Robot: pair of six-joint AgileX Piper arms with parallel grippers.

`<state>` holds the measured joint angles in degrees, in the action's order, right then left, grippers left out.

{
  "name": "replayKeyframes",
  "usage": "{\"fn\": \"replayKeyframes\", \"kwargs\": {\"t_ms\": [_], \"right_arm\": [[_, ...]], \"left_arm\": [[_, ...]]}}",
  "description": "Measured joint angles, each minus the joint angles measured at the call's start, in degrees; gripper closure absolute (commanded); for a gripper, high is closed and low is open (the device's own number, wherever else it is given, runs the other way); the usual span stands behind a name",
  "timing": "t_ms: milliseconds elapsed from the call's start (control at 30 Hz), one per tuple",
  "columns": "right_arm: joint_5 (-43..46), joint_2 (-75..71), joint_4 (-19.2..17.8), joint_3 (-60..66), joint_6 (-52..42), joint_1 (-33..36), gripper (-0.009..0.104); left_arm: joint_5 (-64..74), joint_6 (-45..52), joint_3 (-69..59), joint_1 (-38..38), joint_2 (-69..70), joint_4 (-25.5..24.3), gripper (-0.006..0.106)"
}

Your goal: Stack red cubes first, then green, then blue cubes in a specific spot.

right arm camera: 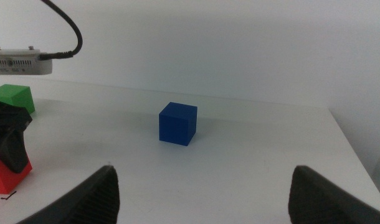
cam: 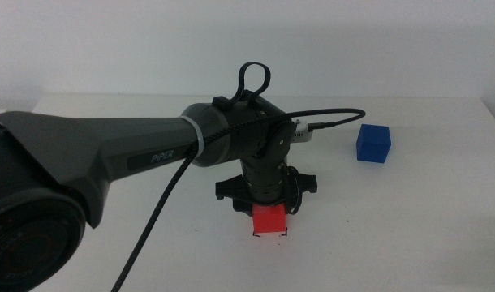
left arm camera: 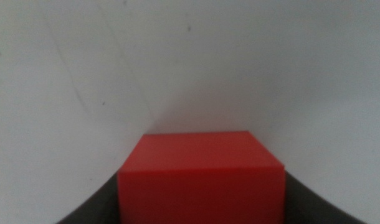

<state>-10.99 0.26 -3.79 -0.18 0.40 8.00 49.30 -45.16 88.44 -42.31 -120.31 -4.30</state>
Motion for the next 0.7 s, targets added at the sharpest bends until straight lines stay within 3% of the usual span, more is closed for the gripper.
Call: {"fn": "replayKeyframes", "kwargs": {"t_ms": [133,200,233,267,367,567,700], "right_arm": [[0.0,0.0,0.0,0.0,0.0,0.0,0.002],[0.0,0.0,0.0,0.0,0.0,0.0,0.002],[0.0,0.0,0.0,0.0,0.0,0.0,0.002],[0.0,0.0,0.0,0.0,0.0,0.0,0.002],[0.0,0.0,0.0,0.0,0.0,0.0,0.002],[0.0,0.0,0.0,0.0,0.0,0.0,0.002],[0.0,0.0,0.0,0.0,0.0,0.0,0.002]], "left_arm": [[0.0,1.3,0.1,0.0,0.0,0.1,0.084],[0.0,1.5,0.1,0.0,0.0,0.2,0.072],[0.0,1.7,0.1,0.0,0.0,0.2,0.058],[0.0,1.7,0.1,0.0,0.0,0.2,0.034],[0.2,1.7,0.1,0.0,-0.2,0.5,0.009],[4.7,4.5,1.0,0.4,4.0,-0.7,0.007],[8.3,7.9,5.0,4.7,9.9,-2.7,0.007]]}}
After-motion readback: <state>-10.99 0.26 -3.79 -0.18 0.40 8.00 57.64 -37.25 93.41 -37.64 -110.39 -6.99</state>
